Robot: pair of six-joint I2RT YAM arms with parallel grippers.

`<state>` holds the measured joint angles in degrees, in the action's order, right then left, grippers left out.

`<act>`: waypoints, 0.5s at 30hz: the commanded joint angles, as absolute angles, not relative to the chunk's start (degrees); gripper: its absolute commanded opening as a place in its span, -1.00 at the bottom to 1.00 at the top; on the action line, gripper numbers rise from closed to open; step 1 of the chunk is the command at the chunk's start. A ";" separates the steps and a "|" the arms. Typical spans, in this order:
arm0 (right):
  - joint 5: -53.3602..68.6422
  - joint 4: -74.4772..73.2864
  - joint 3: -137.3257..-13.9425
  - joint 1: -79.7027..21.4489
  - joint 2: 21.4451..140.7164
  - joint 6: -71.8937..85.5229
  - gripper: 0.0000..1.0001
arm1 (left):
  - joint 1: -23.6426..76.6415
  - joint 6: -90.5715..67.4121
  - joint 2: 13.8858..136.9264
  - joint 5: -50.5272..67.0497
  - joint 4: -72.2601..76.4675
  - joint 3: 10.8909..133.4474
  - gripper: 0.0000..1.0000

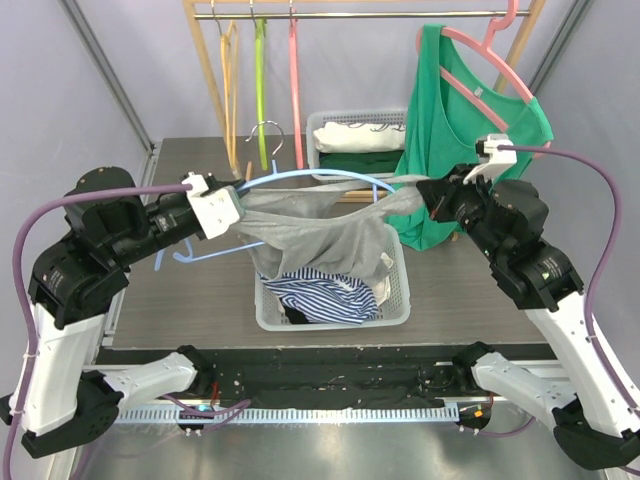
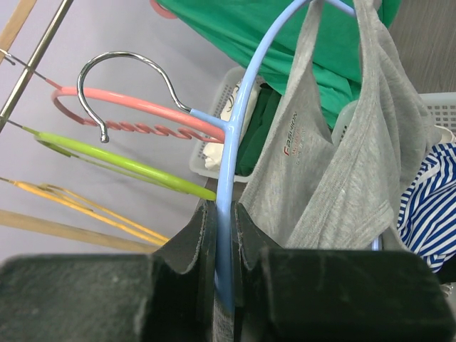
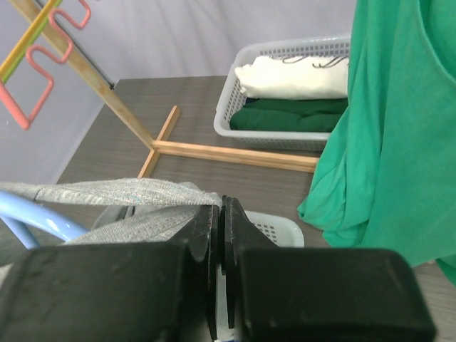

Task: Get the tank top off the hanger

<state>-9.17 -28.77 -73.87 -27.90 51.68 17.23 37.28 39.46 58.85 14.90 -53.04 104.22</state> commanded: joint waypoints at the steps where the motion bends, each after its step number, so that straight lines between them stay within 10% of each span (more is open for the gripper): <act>1: -8.98 -30.67 -69.97 -26.63 50.19 18.54 -0.98 | 37.18 39.81 58.35 14.59 -47.64 106.78 -0.89; 15: 0.27 -37.25 -69.96 -26.72 44.92 15.92 -0.98 | 38.67 46.13 64.42 12.31 -42.98 108.20 -0.94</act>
